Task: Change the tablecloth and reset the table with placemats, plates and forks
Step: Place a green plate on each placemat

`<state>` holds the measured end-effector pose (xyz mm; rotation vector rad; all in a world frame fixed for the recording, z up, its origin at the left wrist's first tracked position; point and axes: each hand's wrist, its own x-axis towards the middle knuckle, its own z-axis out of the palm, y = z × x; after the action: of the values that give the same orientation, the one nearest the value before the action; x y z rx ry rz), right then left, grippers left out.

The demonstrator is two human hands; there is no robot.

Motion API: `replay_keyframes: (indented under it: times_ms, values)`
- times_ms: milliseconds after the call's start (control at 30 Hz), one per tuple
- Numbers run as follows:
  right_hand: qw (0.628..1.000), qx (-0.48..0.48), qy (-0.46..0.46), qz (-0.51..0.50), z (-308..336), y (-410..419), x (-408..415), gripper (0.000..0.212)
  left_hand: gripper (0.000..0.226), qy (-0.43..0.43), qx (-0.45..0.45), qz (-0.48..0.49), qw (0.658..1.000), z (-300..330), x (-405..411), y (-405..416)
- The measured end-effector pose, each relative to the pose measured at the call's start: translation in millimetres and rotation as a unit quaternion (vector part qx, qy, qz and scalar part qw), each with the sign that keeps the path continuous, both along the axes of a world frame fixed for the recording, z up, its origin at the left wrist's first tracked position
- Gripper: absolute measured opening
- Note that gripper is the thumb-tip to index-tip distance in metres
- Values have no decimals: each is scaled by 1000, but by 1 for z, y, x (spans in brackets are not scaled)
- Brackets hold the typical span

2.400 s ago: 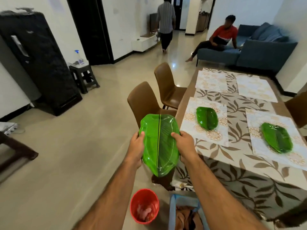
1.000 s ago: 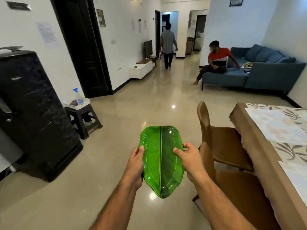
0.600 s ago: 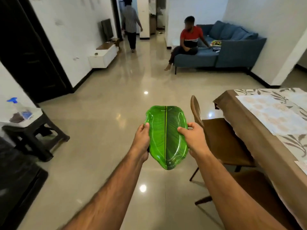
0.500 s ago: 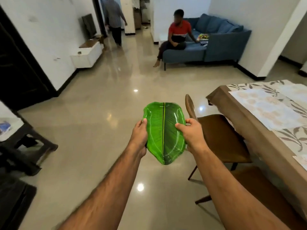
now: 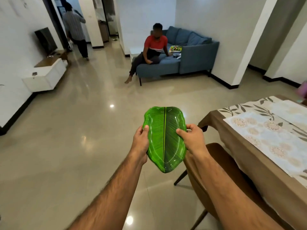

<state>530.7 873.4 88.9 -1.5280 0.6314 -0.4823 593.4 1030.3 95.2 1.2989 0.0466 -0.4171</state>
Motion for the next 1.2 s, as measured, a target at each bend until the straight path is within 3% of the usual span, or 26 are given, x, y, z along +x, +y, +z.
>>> replay_keyframes:
  times_ms: [367,600,833,1067,1200]
  values:
    - [988,-26,17,-151,-9,-133,203,10,20,-16,-1,-130,991,-17,250,-164]
    - [953,14,40,-299,-22,-192,297,9,22,-21,33,-263,964,-27,381,-264]
    - [905,4,46,-422,-33,-277,331,14,23,-23,35,-396,917,-43,435,-387]
    - [860,12,59,-507,-38,-368,343,37,22,-28,41,-485,873,-46,456,-509]
    - [836,3,73,-544,-26,-410,335,14,21,-30,45,-531,845,-44,447,-573]
